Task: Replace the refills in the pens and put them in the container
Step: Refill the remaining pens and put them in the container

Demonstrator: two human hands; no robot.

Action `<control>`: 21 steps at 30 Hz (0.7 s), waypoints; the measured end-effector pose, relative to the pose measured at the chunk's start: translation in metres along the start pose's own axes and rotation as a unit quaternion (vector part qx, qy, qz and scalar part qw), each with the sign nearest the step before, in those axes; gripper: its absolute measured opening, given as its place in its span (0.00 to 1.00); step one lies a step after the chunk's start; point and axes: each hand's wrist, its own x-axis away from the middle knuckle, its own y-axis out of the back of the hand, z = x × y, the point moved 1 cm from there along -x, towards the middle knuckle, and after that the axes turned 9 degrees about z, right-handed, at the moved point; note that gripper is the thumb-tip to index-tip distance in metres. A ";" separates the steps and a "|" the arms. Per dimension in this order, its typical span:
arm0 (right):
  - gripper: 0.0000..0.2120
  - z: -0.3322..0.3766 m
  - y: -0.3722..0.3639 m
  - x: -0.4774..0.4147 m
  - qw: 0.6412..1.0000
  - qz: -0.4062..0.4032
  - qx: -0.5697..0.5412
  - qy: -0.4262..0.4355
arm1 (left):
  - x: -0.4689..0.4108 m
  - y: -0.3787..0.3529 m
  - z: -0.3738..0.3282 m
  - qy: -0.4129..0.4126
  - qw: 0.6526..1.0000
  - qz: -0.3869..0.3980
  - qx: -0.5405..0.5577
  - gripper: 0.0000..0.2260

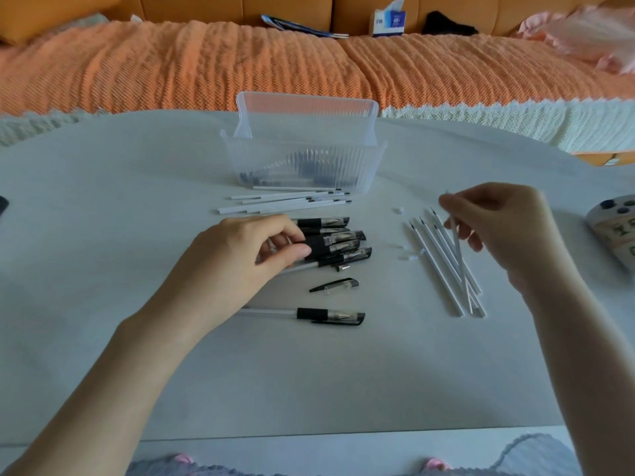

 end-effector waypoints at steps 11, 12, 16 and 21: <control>0.05 -0.010 -0.023 -0.001 0.978 0.004 0.207 -0.022 | 0.000 0.001 0.001 0.000 1.000 0.002 0.013 0.04; 0.05 -0.011 -0.024 -0.001 0.976 0.006 0.216 -0.025 | 0.000 0.001 0.001 0.003 1.000 0.002 0.014 0.04; 0.06 -0.008 -0.028 -0.001 0.969 -0.007 0.246 -0.006 | 0.000 0.002 0.000 0.002 1.000 0.002 0.012 0.05; 0.05 0.004 -0.040 -0.005 0.965 0.001 0.237 0.110 | 0.001 0.003 -0.001 0.009 1.000 0.002 0.009 0.04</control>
